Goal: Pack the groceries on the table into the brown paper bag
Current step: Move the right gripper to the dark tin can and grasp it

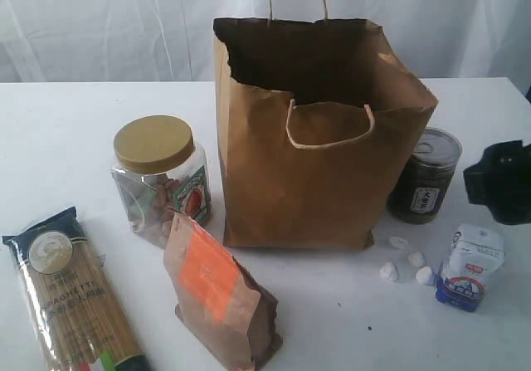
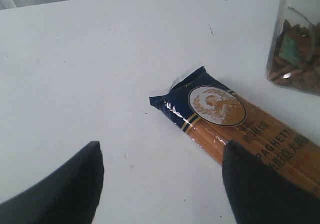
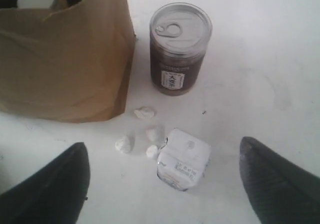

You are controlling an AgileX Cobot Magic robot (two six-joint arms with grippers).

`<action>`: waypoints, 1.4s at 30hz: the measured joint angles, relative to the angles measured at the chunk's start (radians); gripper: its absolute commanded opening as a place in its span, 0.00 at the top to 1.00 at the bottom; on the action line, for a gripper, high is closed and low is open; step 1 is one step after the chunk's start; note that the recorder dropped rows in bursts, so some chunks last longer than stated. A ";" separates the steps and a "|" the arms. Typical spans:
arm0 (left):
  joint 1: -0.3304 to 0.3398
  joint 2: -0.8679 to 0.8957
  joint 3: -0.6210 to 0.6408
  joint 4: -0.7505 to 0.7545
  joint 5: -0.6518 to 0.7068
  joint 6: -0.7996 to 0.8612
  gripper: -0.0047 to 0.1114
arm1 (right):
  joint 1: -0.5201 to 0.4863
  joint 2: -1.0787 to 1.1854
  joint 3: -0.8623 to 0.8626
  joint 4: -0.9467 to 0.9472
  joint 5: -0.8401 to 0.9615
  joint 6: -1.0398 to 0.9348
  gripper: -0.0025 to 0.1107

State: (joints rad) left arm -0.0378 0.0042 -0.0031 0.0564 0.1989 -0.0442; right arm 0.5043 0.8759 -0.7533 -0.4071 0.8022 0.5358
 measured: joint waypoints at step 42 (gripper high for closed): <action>0.000 0.000 0.000 0.000 0.000 0.000 0.36 | -0.318 0.533 0.008 0.061 -0.645 -0.371 0.20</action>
State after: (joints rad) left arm -0.0378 0.0042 -0.0031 0.0564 0.1989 -0.0442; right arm 0.1864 1.4084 -0.7457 -0.3457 0.1568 0.1644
